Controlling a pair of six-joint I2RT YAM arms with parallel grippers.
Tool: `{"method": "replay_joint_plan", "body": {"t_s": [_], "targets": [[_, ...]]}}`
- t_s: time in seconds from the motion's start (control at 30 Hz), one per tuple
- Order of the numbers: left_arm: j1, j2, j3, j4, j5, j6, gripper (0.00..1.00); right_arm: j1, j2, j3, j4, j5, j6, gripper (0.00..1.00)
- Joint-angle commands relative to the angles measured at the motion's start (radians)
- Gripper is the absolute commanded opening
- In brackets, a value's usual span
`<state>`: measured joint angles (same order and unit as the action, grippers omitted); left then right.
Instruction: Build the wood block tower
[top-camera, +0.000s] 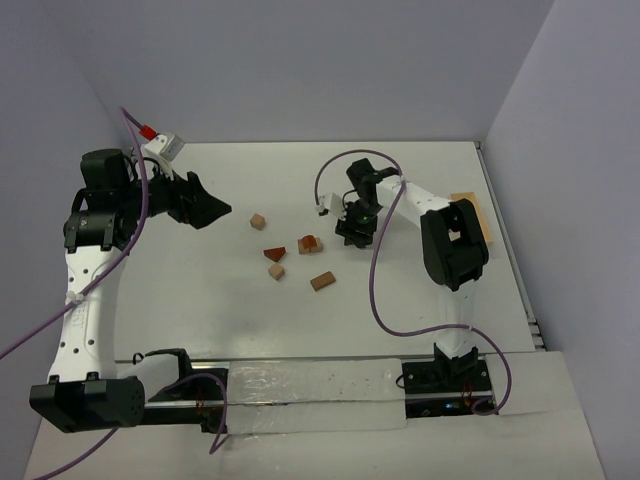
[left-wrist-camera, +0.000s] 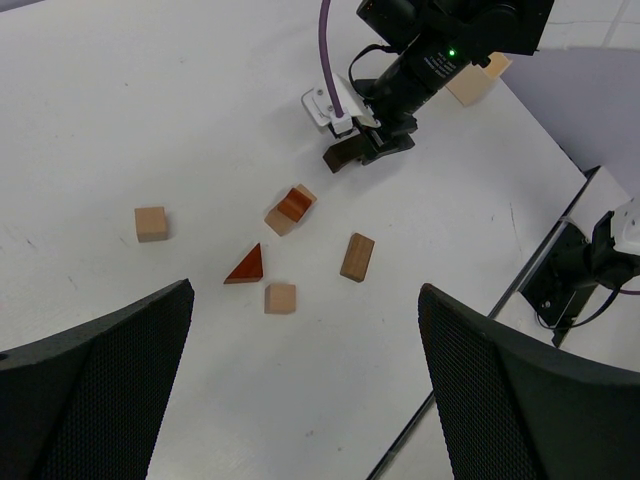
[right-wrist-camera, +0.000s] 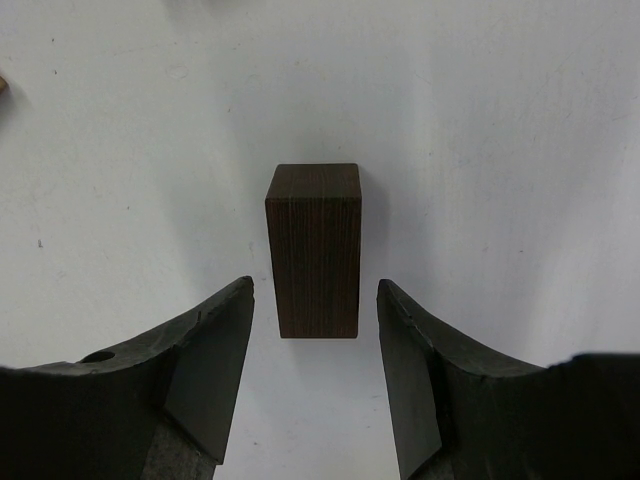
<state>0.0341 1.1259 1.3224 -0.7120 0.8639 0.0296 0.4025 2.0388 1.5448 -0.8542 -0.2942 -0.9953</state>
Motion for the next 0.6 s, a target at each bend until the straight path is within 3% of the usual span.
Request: {"method": "replay_joint_plan", "body": {"t_s": [0.0,0.37,0.57], "targets": [[-0.003,-0.021,0.012,0.042,0.018,-0.006,0.99,-0.012,-0.041,0.011,-0.013,0.009,-0.017,0.6],[-0.003,-0.023,0.008,0.043,0.018,-0.007,0.99,-0.022,-0.04,0.019,-0.014,0.011,-0.022,0.59],[-0.003,-0.023,0.011,0.042,0.017,-0.005,0.99,-0.022,-0.035,0.028,-0.025,0.006,-0.029,0.41]]}}
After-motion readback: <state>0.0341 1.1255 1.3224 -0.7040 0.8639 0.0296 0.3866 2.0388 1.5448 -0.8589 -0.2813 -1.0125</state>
